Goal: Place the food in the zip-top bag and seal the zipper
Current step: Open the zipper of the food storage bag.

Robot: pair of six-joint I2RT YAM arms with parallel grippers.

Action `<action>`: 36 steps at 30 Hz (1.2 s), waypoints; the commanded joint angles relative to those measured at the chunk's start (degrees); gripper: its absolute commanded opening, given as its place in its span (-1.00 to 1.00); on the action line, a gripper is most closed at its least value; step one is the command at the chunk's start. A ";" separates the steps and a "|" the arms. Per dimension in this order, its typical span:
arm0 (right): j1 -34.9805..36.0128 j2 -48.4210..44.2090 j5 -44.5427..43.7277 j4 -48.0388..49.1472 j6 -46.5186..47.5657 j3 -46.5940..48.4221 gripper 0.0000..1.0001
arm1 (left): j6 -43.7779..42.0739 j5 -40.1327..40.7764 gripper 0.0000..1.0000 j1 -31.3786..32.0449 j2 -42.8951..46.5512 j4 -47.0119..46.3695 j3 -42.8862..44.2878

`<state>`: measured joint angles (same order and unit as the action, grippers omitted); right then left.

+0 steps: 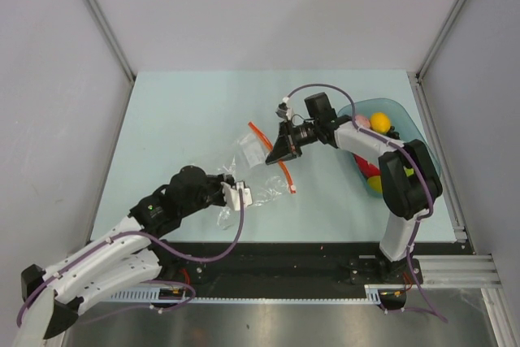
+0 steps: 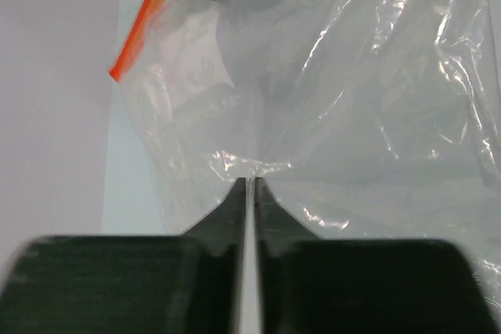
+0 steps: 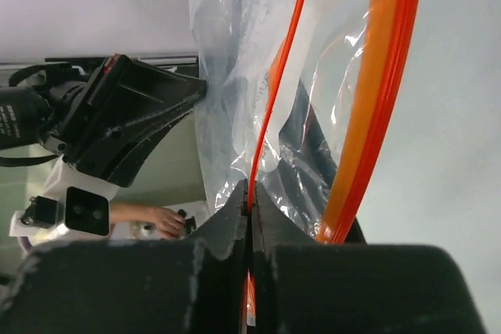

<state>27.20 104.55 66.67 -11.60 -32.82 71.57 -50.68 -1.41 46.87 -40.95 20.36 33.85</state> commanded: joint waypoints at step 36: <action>32.03 -50.33 -50.68 -7.04 120.79 -22.26 -1.00 | 46.63 -24.08 0.86 -11.02 -22.85 33.52 50.01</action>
<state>56.51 54.83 17.56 -25.12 82.63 47.94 -6.31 -21.26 31.77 -63.29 54.65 85.01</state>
